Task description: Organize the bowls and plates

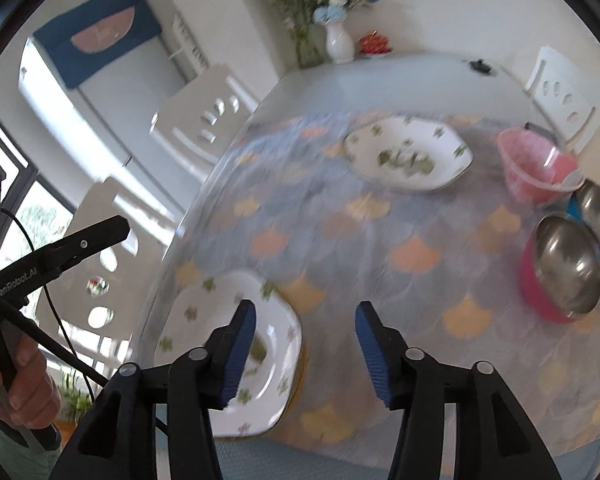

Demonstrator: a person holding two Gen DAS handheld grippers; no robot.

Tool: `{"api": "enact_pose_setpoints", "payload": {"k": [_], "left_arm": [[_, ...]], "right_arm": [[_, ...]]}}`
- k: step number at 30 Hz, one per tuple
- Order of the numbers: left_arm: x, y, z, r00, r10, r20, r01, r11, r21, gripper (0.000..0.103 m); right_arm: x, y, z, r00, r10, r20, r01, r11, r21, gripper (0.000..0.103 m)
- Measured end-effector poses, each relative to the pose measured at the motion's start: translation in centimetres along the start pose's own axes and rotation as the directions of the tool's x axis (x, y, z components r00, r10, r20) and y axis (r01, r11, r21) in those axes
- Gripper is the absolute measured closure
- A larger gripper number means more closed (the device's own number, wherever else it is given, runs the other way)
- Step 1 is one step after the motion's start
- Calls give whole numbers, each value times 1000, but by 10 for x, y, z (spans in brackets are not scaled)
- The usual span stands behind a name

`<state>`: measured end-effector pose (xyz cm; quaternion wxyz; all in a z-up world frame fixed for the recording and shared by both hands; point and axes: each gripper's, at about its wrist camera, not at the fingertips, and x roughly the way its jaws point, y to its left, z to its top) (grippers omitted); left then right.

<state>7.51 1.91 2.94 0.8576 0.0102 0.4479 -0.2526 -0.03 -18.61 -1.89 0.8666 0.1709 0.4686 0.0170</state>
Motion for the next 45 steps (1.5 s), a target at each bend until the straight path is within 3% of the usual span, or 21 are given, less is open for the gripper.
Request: {"api": "enact_pose_setpoints", "payload": {"k": [4, 8, 9, 12, 16, 24, 29, 33, 37, 39, 45], "left_arm": [[21, -15, 39, 999, -41, 5, 40, 997, 67, 72], [53, -22, 72, 995, -98, 5, 97, 994, 56, 38], [60, -23, 76, 994, -106, 5, 106, 993, 55, 36], [104, -28, 97, 988, -145, -49, 147, 988, 40, 36], [160, -31, 107, 982, -123, -140, 128, 991, 25, 38], [264, -31, 101, 935, -143, -325, 133, 990, -51, 43], [290, -29, 93, 917, -153, -368, 137, 988, -69, 54], [302, -31, 92, 909, -155, -386, 142, 988, -63, 60], [312, -28, 94, 903, -157, -400, 138, 987, -76, 61], [314, -29, 97, 903, -163, -397, 146, 987, -73, 63], [316, -29, 100, 901, -164, -401, 156, 986, -54, 64]], "right_arm": [[-2, -24, 28, 998, -37, 55, 33, 998, 59, 50], [10, -51, 58, 995, -77, 55, 70, 990, 125, 50], [15, -58, 65, 994, -89, 56, 80, 986, 145, 50], [33, -82, 85, 990, -133, 44, 121, 971, 206, 50], [68, -117, 105, 985, -170, 2, 162, 941, 298, 50], [136, -166, 124, 963, -245, -111, 269, 887, 375, 50], [156, -179, 128, 957, -262, -123, 289, 880, 377, 50], [165, -185, 132, 956, -265, -124, 293, 883, 366, 63], [173, -189, 134, 952, -281, -122, 306, 881, 360, 71], [177, -187, 137, 956, -269, -115, 292, 890, 351, 80], [174, -167, 134, 950, -298, -96, 312, 895, 318, 82]]}}
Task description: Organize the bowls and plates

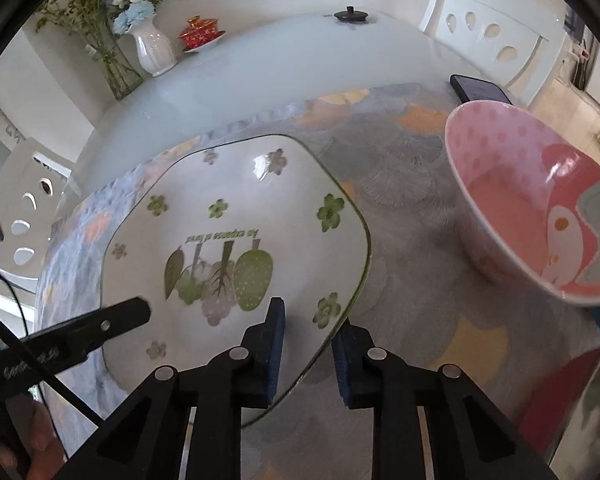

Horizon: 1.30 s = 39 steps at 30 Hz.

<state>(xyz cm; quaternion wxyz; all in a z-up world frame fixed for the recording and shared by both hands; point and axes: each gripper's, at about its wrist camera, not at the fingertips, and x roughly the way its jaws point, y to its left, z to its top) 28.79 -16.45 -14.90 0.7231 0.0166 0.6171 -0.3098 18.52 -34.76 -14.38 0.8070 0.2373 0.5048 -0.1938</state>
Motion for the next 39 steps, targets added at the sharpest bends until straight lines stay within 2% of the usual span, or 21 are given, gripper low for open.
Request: {"api": "enact_pose_setpoints", "payload": {"k": [6, 10, 11, 14, 22, 26, 27, 28, 31, 37, 39], "left_arm": [[-4, 11, 2, 1000, 15, 12, -15, 1000, -7, 65], [-5, 17, -1, 1000, 4, 17, -4, 1000, -10, 65], [-5, 17, -1, 1000, 4, 18, -4, 1000, -9, 65], [-2, 15, 1, 1000, 7, 28, -7, 1000, -1, 65], [3, 14, 9, 999, -3, 48, 3, 1000, 10, 65], [5, 11, 11, 998, 0, 58, -2, 1000, 22, 66], [8, 7, 14, 998, -4, 55, 2, 1000, 27, 82], [9, 6, 13, 999, 4, 50, -6, 999, 32, 84], [4, 1, 9, 996, 33, 86, -40, 996, 76, 85], [-22, 2, -4, 986, 3, 166, -23, 993, 119, 87], [-33, 3, -9, 980, 23, 197, -49, 990, 132, 87]], "right_arm": [[-19, 28, -28, 1000, 11, 2, -11, 1000, 10, 79], [-11, 12, -34, 996, 76, -52, -71, 993, 98, 77], [-11, 6, -33, 993, 105, -50, -99, 989, 107, 77], [-13, -1, -25, 997, 70, -30, -68, 995, 73, 77], [10, -21, 2, 995, 93, -47, -87, 988, 125, 77], [14, -20, 12, 994, 108, -33, -105, 991, 87, 71], [14, -19, 12, 994, 105, -25, -103, 992, 67, 71], [14, -17, 12, 994, 104, -15, -103, 994, 44, 71], [15, -14, 12, 997, 82, 0, -82, 996, -19, 77], [7, -13, 8, 995, 99, 25, -97, 992, -85, 77], [2, -8, 3, 992, 121, 25, -118, 987, -110, 78]]}}
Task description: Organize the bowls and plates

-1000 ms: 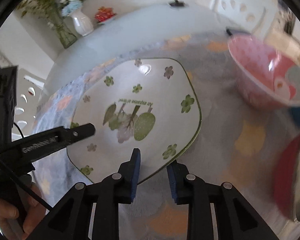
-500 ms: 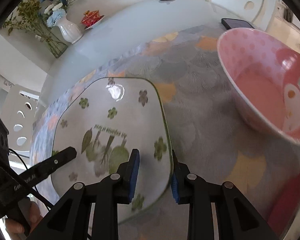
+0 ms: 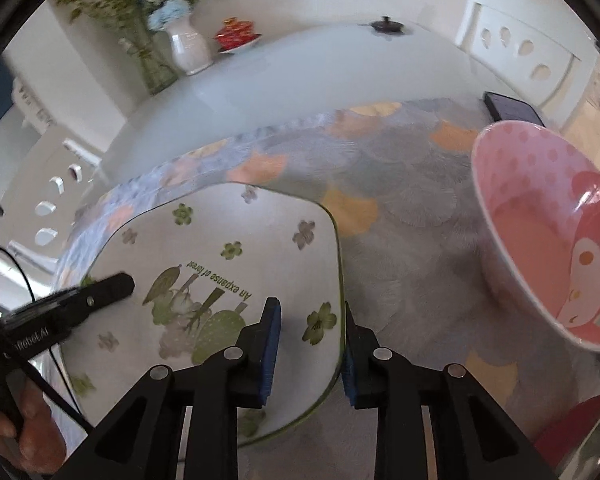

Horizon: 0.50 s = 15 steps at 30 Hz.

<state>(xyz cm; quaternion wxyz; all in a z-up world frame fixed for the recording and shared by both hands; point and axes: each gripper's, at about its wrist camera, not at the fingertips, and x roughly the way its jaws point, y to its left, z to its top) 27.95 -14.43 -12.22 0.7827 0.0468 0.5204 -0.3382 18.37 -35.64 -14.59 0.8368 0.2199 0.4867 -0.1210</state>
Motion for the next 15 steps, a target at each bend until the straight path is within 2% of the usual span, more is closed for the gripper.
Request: {"api": "enact_pose_setpoints", "payload": {"k": [9, 15], "left_arm": [[-69, 13, -27, 994, 7, 109, 1, 997, -76, 87], [-138, 7, -65, 982, 51, 180, -31, 993, -114, 87]], "right_arm": [[-48, 45, -20, 996, 71, 48, -65, 991, -118, 78], [-97, 74, -42, 990, 118, 79, -100, 975, -196, 78]]}}
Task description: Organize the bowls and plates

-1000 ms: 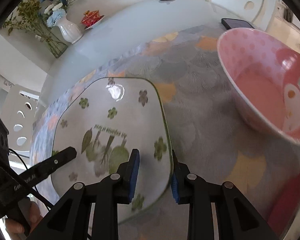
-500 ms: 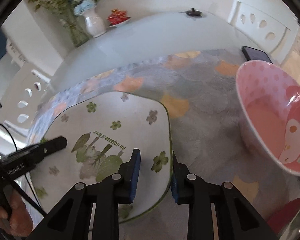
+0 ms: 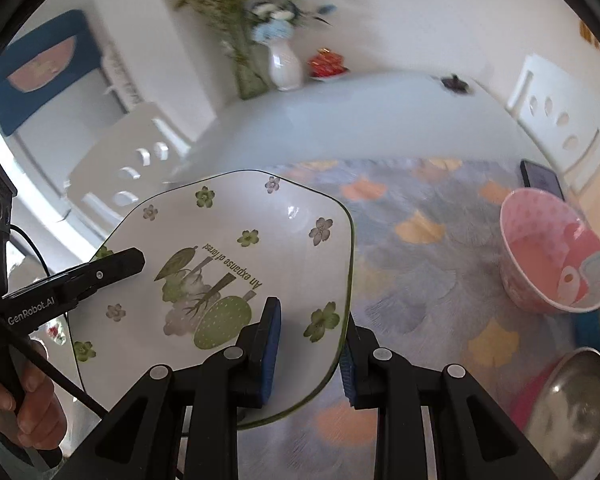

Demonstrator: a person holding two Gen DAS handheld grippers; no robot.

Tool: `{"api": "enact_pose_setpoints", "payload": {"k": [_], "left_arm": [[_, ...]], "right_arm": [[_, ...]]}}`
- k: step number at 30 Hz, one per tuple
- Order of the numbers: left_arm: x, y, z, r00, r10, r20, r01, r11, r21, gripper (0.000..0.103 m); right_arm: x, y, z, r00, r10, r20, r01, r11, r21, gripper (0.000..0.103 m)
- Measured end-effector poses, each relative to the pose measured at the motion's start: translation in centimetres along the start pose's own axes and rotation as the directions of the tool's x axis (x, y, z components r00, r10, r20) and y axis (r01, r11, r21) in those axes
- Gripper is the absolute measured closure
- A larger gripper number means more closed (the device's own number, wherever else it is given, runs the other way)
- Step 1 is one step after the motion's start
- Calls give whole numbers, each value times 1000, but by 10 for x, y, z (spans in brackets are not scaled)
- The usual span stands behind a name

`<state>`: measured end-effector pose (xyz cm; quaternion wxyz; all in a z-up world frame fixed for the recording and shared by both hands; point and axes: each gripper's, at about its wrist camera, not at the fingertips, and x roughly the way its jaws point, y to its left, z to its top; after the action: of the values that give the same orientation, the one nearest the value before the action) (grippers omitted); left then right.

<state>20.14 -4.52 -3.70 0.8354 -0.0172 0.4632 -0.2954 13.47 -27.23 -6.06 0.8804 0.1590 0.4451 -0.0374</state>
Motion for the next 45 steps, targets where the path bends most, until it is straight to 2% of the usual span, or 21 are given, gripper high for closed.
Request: {"api": "enact_pose_setpoints", "payload": {"k": [6, 13, 22, 26, 35, 45], "left_arm": [[-63, 2, -45, 999, 41, 29, -40, 998, -38, 87], [-111, 13, -117, 997, 76, 19, -73, 989, -129, 87], [-123, 34, -197, 997, 58, -41, -67, 964, -258, 87], [-119, 45, -228, 998, 17, -68, -39, 944, -329, 87], [-111, 51, -252, 995, 19, -93, -52, 931, -362, 87], [-101, 60, -242, 993, 33, -112, -69, 938, -338, 87]], "right_arm": [[-49, 38, -32, 999, 44, 3, -44, 997, -65, 77], [-83, 74, -92, 994, 92, -66, -99, 989, -108, 78], [-92, 97, -153, 982, 94, -165, -124, 976, -179, 77], [-87, 102, -171, 978, 76, -195, -118, 970, -213, 77], [-69, 105, -193, 963, 36, -266, -105, 963, -250, 77], [-57, 106, -198, 959, 9, -283, -77, 970, -229, 78]]}}
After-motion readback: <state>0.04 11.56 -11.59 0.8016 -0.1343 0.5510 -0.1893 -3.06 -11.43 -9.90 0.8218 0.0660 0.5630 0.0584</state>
